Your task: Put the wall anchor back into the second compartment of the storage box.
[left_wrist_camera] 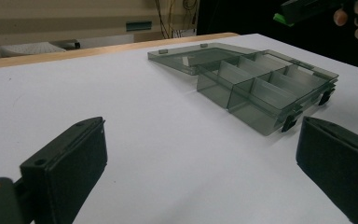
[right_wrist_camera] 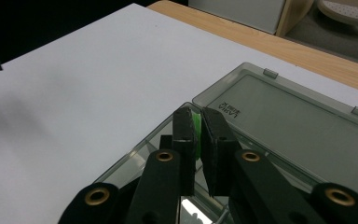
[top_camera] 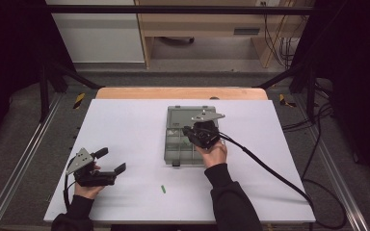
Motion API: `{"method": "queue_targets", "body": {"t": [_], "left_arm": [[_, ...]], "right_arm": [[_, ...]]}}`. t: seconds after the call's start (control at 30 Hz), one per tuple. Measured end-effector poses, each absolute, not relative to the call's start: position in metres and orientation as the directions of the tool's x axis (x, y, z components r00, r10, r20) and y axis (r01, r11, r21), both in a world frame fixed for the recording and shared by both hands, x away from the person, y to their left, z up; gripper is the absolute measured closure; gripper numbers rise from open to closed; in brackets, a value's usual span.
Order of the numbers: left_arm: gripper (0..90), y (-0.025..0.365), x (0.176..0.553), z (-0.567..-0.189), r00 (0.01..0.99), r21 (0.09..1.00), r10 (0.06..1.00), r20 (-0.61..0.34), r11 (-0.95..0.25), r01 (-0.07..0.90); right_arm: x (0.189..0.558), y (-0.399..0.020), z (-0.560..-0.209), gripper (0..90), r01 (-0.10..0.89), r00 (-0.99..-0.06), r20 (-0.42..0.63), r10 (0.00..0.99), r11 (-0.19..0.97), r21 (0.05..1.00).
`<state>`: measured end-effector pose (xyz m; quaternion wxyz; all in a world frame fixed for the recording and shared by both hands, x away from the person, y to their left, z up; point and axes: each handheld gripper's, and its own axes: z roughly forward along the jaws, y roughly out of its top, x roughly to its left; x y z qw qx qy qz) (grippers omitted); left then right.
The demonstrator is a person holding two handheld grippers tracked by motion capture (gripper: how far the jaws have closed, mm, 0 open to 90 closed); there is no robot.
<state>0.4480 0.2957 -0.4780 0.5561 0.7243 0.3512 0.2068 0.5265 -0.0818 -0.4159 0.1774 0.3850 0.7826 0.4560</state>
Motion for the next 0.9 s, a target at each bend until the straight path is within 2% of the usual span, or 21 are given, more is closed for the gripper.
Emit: {"method": "queue_targets", "body": {"t": [0.37, 0.9], "left_arm": [[1.3, 0.296, 0.448, -0.478, 0.668, 0.951, 0.738, -0.092, -0.135, 0.279], [1.3, 0.295, 0.448, -0.478, 0.67, 0.95, 0.738, -0.088, -0.139, 0.278]], "right_arm": [[0.553, -0.081, -0.437, 84.8, 0.504, -0.601, 0.075, 0.795, 0.305, 0.808], [0.566, -0.075, -0.465, 84.4, 0.581, -0.598, 0.078, 0.797, 0.365, 0.728]]}}
